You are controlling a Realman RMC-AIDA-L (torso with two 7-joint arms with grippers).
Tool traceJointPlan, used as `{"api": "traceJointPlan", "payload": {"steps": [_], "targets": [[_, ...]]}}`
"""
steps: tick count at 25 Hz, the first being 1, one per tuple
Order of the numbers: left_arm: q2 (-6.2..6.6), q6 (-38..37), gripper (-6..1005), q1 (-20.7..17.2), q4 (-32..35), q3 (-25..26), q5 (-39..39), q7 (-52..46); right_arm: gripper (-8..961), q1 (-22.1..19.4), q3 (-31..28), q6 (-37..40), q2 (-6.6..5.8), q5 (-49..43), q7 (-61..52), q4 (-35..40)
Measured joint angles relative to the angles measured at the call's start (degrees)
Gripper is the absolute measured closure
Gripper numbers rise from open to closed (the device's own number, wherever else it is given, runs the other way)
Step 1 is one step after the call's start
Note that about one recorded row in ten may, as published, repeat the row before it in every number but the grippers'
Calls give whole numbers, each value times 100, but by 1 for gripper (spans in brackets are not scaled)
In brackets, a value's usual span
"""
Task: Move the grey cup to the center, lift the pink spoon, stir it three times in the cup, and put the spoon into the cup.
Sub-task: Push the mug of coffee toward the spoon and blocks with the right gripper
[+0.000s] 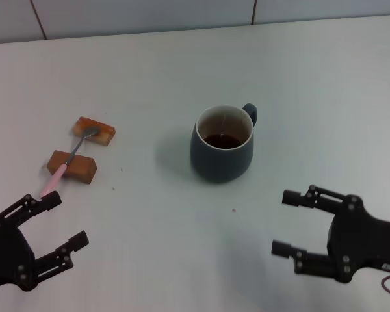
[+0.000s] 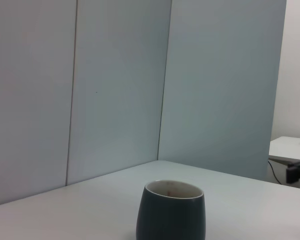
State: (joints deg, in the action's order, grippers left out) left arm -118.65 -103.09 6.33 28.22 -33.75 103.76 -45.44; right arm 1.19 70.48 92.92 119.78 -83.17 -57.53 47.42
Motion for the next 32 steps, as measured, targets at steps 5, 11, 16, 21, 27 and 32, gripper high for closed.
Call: {"api": "traceJointPlan", "payload": {"steps": [5,11,16,21,27,32], "targets": [[0,17,196,-1,0,0,-6,8,232,146,-474,-725,-30,790,38,-581],[3,28,197,8,-63,-1,-6,76,455,786,-1324,-1632,-112,1813,596,-2062],[0,54,196,25,-142,3,-6,176,565,1263,-1479,-2270,-42,1823,1553,-2564],[4,97,195,41,-192,9,-5,238,675,1838,-1487,-2492,-49,1841,2265,-3249],[7,124,197,46,-211,20,-4,258,919,2002,-1455,-2412,-32,1840,2435,-3388],[9,124,197,45,-219,26,-4,259,949,2026,-1267,-2297,-29,1837,2444,-3413]]}}
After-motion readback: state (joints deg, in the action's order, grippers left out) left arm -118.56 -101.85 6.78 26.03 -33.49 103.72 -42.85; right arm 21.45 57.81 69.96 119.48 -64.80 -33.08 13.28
